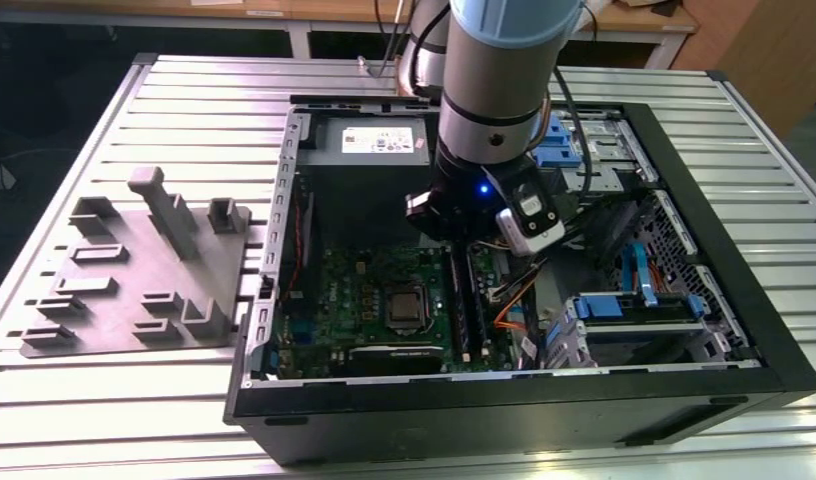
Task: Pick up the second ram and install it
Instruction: 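Press down the second ram until it locks into place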
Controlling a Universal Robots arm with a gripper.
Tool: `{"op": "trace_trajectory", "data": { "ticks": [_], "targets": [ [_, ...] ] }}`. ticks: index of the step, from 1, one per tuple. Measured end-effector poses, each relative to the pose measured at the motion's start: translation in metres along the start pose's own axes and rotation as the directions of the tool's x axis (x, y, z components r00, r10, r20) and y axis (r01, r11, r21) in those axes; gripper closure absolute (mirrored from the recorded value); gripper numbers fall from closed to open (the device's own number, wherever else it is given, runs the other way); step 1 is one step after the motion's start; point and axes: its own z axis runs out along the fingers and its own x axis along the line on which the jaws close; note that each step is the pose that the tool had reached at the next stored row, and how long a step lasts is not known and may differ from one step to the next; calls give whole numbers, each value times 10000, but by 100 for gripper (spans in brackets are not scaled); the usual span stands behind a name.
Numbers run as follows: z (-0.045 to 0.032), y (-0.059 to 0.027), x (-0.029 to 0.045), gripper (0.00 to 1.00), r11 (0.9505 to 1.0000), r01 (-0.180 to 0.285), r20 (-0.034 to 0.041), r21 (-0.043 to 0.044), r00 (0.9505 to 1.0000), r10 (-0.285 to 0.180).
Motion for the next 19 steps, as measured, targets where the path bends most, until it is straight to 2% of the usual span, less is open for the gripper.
{"op": "trace_trajectory", "data": {
  "ticks": [19],
  "targets": [
    [21, 61, 3, 90, 10000, -3, 0, 1, 10000, 3]
  ]
}}
